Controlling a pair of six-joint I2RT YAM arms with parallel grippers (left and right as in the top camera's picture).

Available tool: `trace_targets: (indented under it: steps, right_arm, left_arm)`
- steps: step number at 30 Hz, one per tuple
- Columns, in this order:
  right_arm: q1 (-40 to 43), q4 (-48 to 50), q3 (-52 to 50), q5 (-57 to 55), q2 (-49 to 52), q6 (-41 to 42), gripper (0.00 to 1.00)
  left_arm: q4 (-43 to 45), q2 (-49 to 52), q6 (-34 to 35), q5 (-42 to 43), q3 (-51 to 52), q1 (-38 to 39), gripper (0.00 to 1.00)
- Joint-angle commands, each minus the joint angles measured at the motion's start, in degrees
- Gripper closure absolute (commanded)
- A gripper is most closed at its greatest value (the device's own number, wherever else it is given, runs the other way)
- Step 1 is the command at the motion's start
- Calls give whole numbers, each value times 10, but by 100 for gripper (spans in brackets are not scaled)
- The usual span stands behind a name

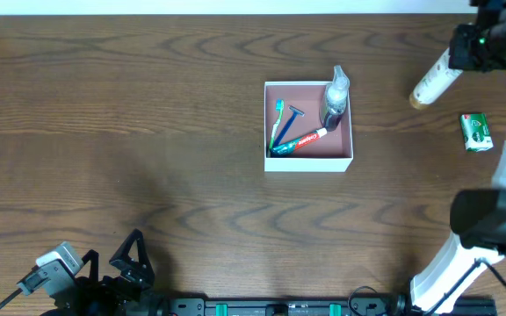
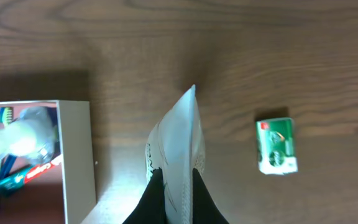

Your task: Pack container

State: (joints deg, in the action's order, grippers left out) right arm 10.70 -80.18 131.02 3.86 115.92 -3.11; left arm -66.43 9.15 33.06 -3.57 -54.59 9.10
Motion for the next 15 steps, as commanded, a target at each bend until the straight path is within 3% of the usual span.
trace_targets:
  steps: [1,10,15]
  right_arm:
    - [5,11,4,16,22,9,99]
    - [3,41,4,12,53,-13,99]
    - [-1,50,4,-44,63,-17,99]
  left_arm:
    - [0,-2,3,0,0,-2,2]
    - [0,-2,3,0,0,-2,2]
    - [0,-2,3,0,0,-2,2]
